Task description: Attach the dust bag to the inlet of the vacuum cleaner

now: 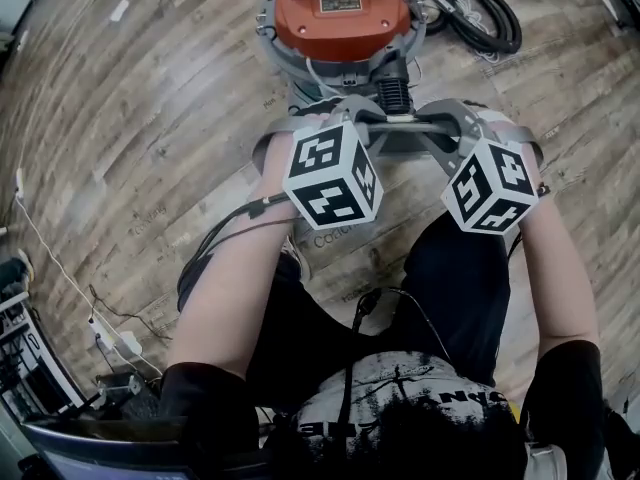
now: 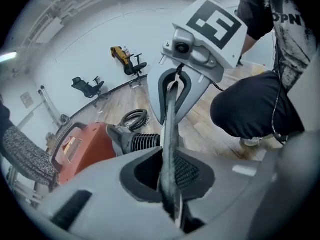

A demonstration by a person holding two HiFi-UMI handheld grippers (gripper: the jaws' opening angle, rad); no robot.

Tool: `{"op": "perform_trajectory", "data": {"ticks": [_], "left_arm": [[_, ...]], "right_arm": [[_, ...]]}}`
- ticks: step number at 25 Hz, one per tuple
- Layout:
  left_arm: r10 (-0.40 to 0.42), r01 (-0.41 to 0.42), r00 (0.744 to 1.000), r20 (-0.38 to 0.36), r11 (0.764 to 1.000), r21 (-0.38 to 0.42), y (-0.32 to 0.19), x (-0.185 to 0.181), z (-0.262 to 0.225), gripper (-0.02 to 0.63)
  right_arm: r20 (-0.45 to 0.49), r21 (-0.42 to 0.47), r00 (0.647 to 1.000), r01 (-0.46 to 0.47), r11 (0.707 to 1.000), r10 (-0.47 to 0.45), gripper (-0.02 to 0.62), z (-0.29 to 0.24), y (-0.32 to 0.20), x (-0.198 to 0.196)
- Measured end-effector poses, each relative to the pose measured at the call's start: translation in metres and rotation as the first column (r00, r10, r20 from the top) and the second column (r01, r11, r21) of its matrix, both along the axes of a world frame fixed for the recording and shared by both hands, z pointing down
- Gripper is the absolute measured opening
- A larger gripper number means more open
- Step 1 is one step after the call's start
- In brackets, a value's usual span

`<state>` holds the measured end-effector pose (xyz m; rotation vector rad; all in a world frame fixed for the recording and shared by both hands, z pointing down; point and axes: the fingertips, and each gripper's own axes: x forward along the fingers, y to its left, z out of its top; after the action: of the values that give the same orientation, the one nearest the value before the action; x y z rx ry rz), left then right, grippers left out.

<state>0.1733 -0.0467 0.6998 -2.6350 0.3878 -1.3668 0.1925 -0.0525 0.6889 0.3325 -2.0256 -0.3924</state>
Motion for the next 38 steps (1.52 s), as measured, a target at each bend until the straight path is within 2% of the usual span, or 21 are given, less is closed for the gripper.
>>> {"op": "perform_trajectory", "data": {"ticks": [10, 20, 24, 28, 38], "left_arm": [[-0.002, 0.003, 0.999, 0.044, 1.0, -0.027, -0.006, -0.003, 0.015, 0.031], [-0.01, 0.009, 1.0, -0.013, 0.999, -0.047, -0.006, 0.004, 0.014, 0.031], [0.005, -0.004, 1.0, 0.017, 0.999, -0.055, -0.007, 0.004, 0.018, 0.031], [-0.004, 0.005, 1.0, 0.011, 0.999, -0.054, -0.007, 0.003, 0.014, 0.031], [-0.031, 0.031, 0.998, 0.061, 0.999, -0.008, -0.014, -0.004, 0.023, 0.031]], "right_arm": [[-0.042, -0.002, 0.999, 0.006, 1.0, -0.006, 0.04, 0.013, -0.005, -0.003], [-0.14, 0.025, 0.989, 0.045, 0.999, -0.041, 0.043, 0.003, -0.005, 0.002], [-0.184, 0.046, 0.981, 0.068, 0.997, -0.058, 0.044, 0.0, -0.004, -0.001], [-0.148, 0.051, 0.988, 0.062, 0.997, -0.054, 0.046, -0.004, -0.004, -0.002], [-0.09, 0.068, 0.996, 0.008, 0.998, -0.002, 0.043, 0.016, -0.011, -0.006]]}}
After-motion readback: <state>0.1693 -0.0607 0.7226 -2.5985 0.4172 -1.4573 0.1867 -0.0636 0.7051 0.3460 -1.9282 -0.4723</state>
